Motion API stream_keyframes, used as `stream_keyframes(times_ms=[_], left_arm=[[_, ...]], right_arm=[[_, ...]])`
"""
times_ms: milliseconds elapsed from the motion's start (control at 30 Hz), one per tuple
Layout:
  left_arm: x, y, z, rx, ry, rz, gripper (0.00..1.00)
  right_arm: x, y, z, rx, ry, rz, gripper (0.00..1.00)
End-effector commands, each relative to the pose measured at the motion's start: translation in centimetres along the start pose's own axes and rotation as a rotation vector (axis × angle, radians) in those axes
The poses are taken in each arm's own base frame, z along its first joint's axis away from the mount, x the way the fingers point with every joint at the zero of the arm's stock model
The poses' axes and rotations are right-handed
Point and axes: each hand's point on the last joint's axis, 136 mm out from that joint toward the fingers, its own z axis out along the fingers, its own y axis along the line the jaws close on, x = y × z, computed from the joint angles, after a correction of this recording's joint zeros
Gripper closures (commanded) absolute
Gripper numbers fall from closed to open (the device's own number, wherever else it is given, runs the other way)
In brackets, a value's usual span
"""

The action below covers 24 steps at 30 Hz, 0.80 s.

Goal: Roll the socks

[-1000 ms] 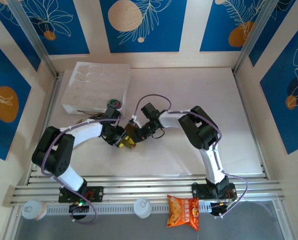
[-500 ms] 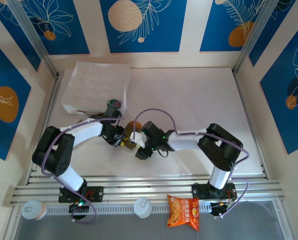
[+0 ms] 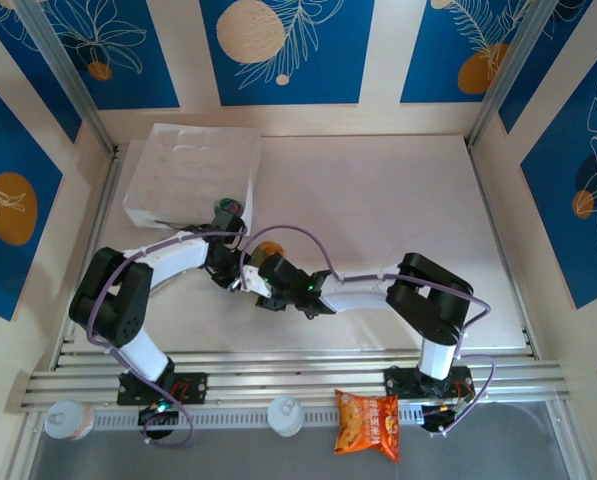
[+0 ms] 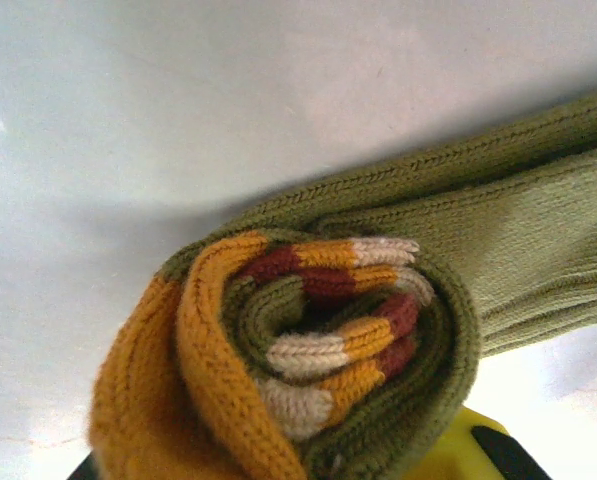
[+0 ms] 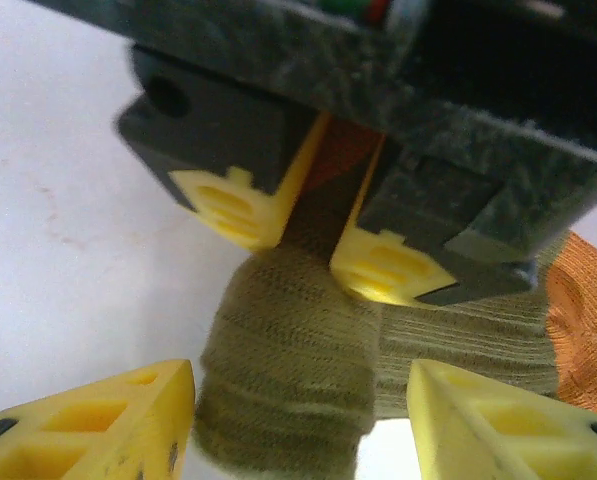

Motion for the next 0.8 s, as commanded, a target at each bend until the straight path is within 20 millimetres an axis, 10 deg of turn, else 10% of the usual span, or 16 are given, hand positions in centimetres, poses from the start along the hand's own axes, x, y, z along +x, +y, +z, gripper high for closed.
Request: stream_keyframes(times_ms=[0, 533, 767], left_arm=[[0.7, 10.8, 1.8, -0.414, 0.001, -0.093, 0.87], [1.8, 9.1, 2.0, -0.33, 0.084, -0.142, 0.84], [2.3, 8.0, -0.6, -0.16, 0.095, -0.263, 0.49]], right_arm=[[-1.3, -1.4, 0.4, 0.044, -0.029, -0.005, 0.43], [3.8, 0.2, 3.3, -0.063, 0.112, 0.171, 0.83], [6.4, 3.9, 3.3, -0.242, 0.157, 0.23, 1.0]])
